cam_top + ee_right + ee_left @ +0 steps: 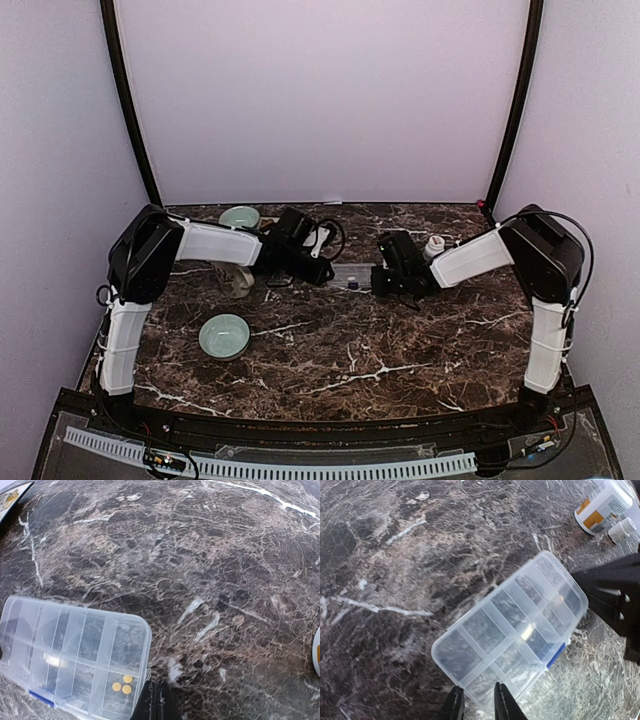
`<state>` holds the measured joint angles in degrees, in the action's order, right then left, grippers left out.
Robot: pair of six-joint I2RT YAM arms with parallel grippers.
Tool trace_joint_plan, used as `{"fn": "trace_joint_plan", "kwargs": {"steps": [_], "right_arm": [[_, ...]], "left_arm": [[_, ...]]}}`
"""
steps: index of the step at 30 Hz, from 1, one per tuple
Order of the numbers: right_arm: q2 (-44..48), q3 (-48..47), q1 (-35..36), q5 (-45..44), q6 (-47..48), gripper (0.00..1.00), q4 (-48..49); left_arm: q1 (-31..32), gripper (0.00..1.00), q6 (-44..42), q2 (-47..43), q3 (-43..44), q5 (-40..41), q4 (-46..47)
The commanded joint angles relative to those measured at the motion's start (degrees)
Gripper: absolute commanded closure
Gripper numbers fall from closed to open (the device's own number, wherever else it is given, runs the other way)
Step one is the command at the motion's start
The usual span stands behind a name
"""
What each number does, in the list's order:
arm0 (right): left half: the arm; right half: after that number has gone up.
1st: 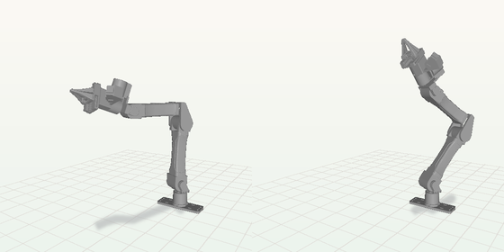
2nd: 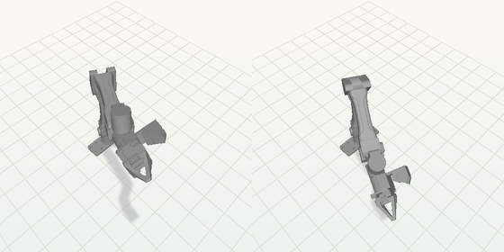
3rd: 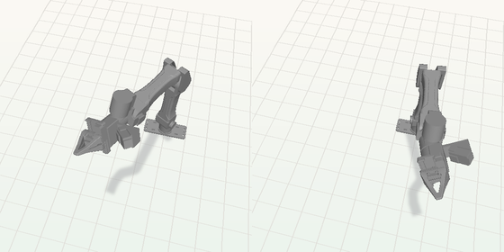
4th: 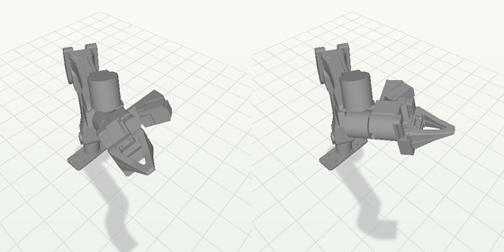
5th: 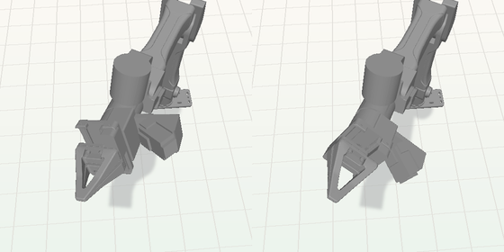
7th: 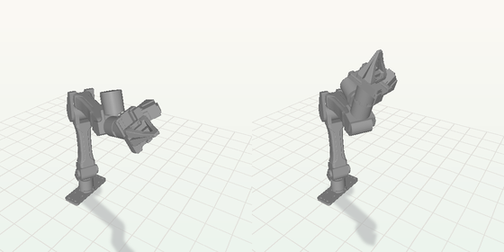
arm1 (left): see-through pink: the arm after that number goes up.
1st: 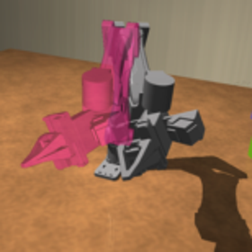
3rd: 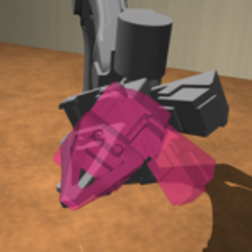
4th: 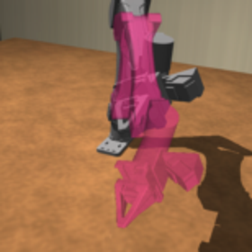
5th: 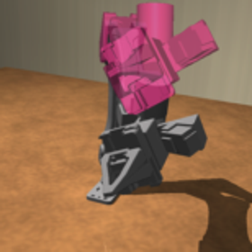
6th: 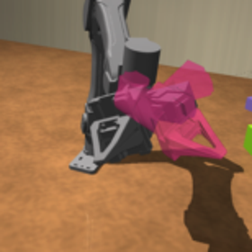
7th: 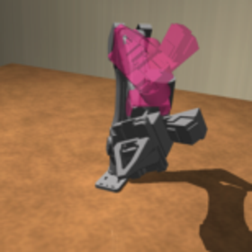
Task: Sort the pills into containers
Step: Adjust the pill container at the center of the board, then reset both arms
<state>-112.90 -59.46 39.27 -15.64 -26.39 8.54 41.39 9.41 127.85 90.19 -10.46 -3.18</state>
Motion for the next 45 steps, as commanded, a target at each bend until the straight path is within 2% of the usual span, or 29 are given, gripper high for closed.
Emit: {"fn": "trace_joint_plan", "kwargs": {"steps": [1,7,13,17,19,22,24,26,27,32,39,45], "right_arm": [[-2.76,-0.76,-0.32,2.20,0.90,1.00,-2.09],[1.61,2.27,-0.33,0.65,0.79,1.00,-1.63],[8.94,4.29,0.01,-1.40,2.24,1.00,-3.79],[13.68,5.24,0.64,-2.61,3.23,0.94,-5.38],[17.02,6.14,1.29,-3.82,4.04,0.85,-6.01],[23.56,7.94,2.28,-6.64,5.36,0.63,-6.60],[27.79,9.10,2.46,-8.04,6.39,0.42,-6.87],[32.73,10.13,2.36,-9.63,7.26,0.03,-6.70],[34.84,10.59,2.12,-10.54,7.69,0.01,-6.69],[41.59,9.63,0.09,-17.26,7.98,0.00,-10.04],[44.16,7.02,-0.57,-32.28,5.19,0.00,-17.90],[49.31,11.21,-2.23,-34.54,3.30,0.00,-18.45]], "left_arm": [[2.87,0.79,0.58,-3.16,-2.15,-2.74,-1.04],[2.91,0.76,1.34,-5.10,-2.65,1.82,0.02],[2.83,0.67,0.49,-7.76,0.00,7.56,0.56],[2.82,0.65,-0.40,-10.09,1.97,10.88,1.52],[2.86,0.64,-0.82,-12.72,1.12,12.84,3.17],[2.82,0.61,-1.70,-19.86,-3.37,15.99,8.10],[2.90,0.57,-3.57,-24.71,-7.26,18.65,11.97],[2.91,0.53,-6.52,-29.48,-11.48,20.60,16.29],[2.94,0.51,-8.22,-31.87,-13.84,21.92,18.55],[1.81,0.42,-14.18,-41.42,-25.13,28.55,26.61],[-3.92,0.34,-12.02,-52.25,-36.59,33.04,30.39],[-8.58,0.30,-9.79,-59.63,-44.09,35.87,33.15]]}}
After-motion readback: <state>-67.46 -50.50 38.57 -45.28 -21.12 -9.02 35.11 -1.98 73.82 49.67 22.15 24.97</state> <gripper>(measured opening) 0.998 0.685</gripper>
